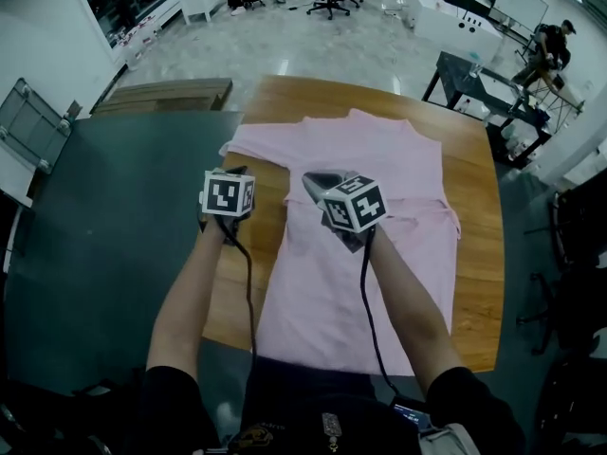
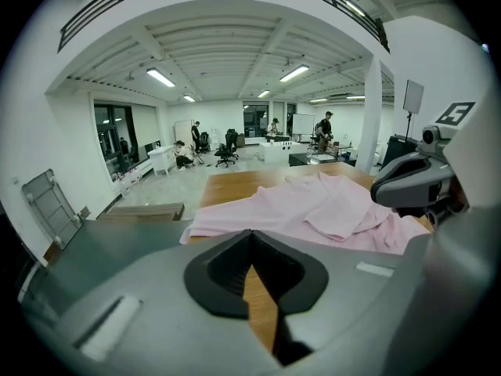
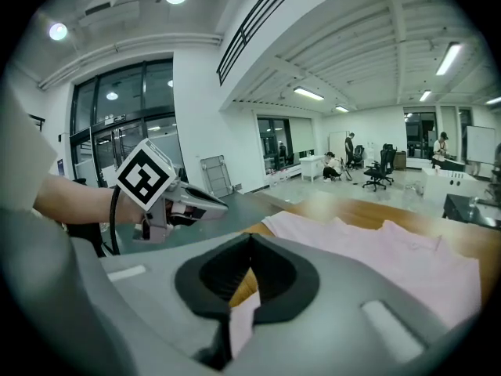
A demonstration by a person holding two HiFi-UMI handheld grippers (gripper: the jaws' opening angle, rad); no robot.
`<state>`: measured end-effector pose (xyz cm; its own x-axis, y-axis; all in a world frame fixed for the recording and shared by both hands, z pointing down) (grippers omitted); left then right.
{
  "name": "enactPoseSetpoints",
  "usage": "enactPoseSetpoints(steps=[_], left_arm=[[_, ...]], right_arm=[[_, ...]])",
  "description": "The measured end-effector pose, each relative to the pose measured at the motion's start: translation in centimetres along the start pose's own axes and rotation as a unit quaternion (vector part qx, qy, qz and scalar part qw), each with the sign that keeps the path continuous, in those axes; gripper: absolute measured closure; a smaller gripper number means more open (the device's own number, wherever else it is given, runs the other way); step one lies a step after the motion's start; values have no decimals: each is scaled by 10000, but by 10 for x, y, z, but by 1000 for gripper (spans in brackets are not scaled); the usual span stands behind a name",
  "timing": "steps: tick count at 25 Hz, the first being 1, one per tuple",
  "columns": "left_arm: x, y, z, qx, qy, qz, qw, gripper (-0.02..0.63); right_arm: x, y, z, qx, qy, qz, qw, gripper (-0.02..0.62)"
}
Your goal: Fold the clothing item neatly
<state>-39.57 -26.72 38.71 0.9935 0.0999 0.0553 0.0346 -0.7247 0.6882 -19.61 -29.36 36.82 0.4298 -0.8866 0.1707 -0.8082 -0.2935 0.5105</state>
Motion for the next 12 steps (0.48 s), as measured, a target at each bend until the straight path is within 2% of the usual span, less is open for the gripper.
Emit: enactPoseSetpoints(steps=[5,12], left_arm=[[-66,39,-3,182,48,120,9998,598],[-140,113,-8,-36,23,-23,10000,598]], right_arm=[[-4,57,2,-172,184,-51,9997,592],[2,124,10,-344,445,-272,9980,592]])
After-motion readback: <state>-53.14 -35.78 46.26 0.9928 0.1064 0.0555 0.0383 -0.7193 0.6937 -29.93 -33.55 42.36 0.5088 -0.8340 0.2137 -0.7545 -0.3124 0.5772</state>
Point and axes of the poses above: the fingertips, and each gripper's own axes: y forward along the fingers, x to its right, z out of its top, the point moved 7 cm from there along -y, backward along the fingers, and after that the axes turned 4 degrees about -x, right-handed, at the moved point
